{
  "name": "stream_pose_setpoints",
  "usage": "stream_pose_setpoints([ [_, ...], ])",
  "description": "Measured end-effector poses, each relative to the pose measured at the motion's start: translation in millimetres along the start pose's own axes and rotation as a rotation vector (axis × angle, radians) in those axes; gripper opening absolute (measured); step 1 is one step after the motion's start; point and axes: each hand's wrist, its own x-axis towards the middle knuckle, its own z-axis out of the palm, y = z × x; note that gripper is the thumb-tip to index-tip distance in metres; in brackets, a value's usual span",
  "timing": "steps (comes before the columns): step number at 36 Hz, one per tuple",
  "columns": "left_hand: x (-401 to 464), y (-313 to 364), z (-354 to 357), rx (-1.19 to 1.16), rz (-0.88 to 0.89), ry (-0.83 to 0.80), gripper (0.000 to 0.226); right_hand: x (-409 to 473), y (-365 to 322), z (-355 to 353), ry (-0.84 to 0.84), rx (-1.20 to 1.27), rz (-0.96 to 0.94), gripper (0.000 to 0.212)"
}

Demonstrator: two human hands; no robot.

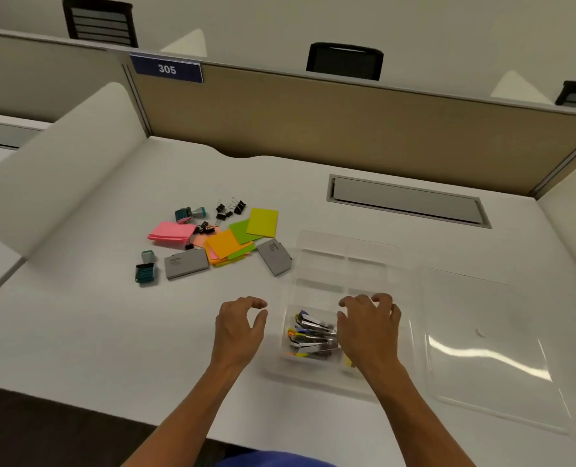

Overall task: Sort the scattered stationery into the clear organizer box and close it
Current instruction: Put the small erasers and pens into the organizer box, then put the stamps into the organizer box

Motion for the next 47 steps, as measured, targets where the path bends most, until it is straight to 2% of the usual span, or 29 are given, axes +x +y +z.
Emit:
stream_pose_setpoints([
  [7,9,-22,-23,-0.003,-0.033,0.029,0.014,12,-44,0,-0.093,0.302,-0.120,0.058],
  [13,19,-42,-45,-0.012,-0.059,0.039,0.015,20,-81,2,-0.079,0.337,-0.211,0.068],
  [18,28,-56,-61,-0.019,-0.077,0.052,0.017,27,-111,5,-0.086,0.297,-0.281,0.069],
  [29,57,-96,-97,-0.004,-0.070,0.138,0.023,41,-165,26,-0.213,0.275,-0.383,0.064],
  [39,93,-134,-118,0.068,-0.152,0.214,0.048,56,-198,39,-0.295,0.238,-0.405,0.063],
  [47,114,-164,-113,0.154,-0.113,0.270,0.058,84,-223,42,-0.326,0.214,-0.451,0.063],
])
